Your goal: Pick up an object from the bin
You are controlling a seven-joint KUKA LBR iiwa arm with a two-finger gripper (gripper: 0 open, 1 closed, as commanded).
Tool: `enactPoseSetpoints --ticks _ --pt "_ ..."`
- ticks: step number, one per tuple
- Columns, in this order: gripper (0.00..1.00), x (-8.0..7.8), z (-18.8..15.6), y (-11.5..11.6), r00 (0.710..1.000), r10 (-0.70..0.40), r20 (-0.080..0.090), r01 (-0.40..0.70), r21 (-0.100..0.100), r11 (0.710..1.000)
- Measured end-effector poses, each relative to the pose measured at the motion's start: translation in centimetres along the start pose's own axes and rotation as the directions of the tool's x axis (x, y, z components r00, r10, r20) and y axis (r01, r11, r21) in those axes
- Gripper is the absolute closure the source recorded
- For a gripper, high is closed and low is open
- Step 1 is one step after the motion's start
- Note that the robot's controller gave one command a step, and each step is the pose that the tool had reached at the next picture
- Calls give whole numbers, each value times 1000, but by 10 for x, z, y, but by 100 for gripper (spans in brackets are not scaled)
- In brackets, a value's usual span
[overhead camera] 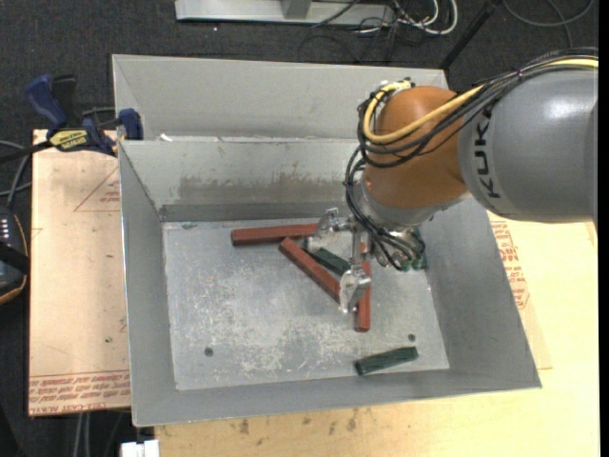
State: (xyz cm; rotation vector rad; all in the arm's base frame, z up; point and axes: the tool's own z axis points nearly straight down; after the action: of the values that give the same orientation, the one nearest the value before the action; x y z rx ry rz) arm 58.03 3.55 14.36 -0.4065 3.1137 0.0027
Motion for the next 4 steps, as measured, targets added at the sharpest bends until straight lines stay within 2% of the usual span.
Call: enactPoseSetpoints --ticks 1,2,3,4 --pt "100 -50 53 -31 946 323 24 -323 -5 946" --pt "0 -48 56 -32 946 324 18 -324 -3 946" --pt "0 -48 56 -32 946 323 18 -323 -2 946" --pt "0 -38 56 -27 980 197 42 -197 5 980"
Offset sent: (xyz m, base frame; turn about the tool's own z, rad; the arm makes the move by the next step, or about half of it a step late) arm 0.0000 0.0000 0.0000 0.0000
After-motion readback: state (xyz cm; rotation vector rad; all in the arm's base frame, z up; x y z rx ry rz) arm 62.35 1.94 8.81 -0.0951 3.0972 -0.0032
